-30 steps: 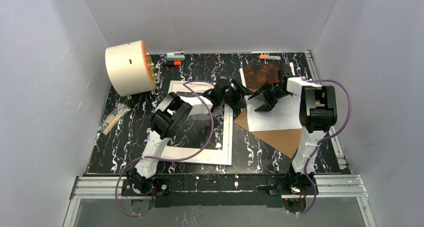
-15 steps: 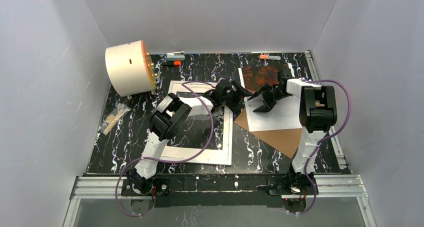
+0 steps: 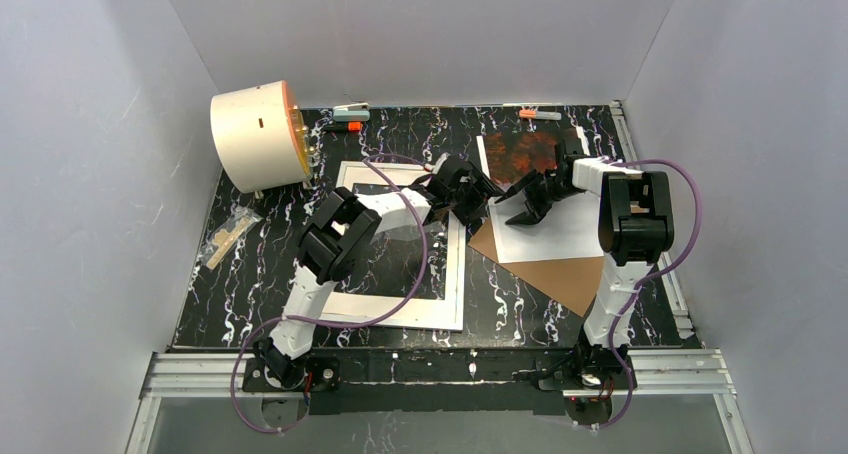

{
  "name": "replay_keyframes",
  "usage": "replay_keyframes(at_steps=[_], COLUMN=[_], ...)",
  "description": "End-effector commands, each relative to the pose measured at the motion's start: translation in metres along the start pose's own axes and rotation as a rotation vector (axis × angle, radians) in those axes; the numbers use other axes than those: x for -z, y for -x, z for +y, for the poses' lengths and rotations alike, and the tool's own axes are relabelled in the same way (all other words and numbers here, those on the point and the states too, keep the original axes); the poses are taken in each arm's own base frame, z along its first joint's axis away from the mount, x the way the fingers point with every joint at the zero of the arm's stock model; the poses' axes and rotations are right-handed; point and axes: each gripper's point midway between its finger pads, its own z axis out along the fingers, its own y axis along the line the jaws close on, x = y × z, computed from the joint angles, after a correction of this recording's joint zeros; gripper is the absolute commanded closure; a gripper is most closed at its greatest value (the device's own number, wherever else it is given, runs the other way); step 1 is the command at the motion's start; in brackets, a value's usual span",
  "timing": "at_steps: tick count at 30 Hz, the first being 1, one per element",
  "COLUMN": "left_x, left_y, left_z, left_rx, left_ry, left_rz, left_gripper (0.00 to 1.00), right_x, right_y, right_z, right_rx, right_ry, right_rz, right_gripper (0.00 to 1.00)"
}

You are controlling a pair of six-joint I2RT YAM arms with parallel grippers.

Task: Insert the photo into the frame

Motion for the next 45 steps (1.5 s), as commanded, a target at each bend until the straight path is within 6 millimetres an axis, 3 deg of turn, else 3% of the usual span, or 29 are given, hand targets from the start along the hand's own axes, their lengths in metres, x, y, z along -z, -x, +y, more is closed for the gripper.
replay_keyframes(at_steps=[1,5,8,11,14,17,19,25,30,33,38,45], left_x=[0.004,-0.005,0.000,0.008,0.010,0.009,0.012,0.019,0.025,0.028,0.034,0.050], left_y=[-0.097,-0.098,-0.088,-0.079,-0.075,-0.078,-0.079,-0.083,-0.074,-0.062,-0.050,-0.043], left_z=[0.075,0.077,0.092,0.107,0.108,0.103,0.100,0.092,0.095,0.100,0.095,0.042], left_rx=[-0.195,-0.217,-0.292,-0.345,-0.383,-0.446,-0.484,-0.517,-0.523,-0.512,-0.525,-0.635], left_ry=[0.236,0.245,0.310,0.374,0.365,0.319,0.303,0.261,0.288,0.313,0.310,0.178], left_rz=[0.277,0.290,0.262,0.255,0.275,0.341,0.363,0.413,0.411,0.393,0.383,0.358], left_gripper=[0.27,0.31,0.34,0.36,0.36,0.36,0.36,0.35,0.35,0.34,0.34,0.34], right_x=[-0.055,-0.054,-0.037,-0.004,0.033,0.074,0.104,0.174,0.214,0.224,0.222,0.214], right_y=[-0.003,-0.001,0.012,0.033,0.051,0.073,0.091,0.126,0.137,0.138,0.139,0.127], right_z=[-0.097,-0.084,-0.060,-0.025,0.003,0.011,0.004,-0.050,-0.088,-0.110,-0.141,-0.163], right_rx=[0.007,0.054,0.153,0.243,0.311,0.361,0.384,0.307,0.203,0.143,0.096,0.065], right_ry=[-0.349,-0.302,-0.278,-0.258,-0.260,-0.333,-0.421,-0.584,-0.585,-0.577,-0.537,-0.543], right_rz=[-0.050,-0.050,-0.114,-0.237,-0.372,-0.529,-0.648,-0.796,-0.822,-0.824,-0.797,-0.792], right_gripper=[0.32,0.33,0.34,0.33,0.31,0.29,0.27,0.16,0.10,0.07,0.02,0.03])
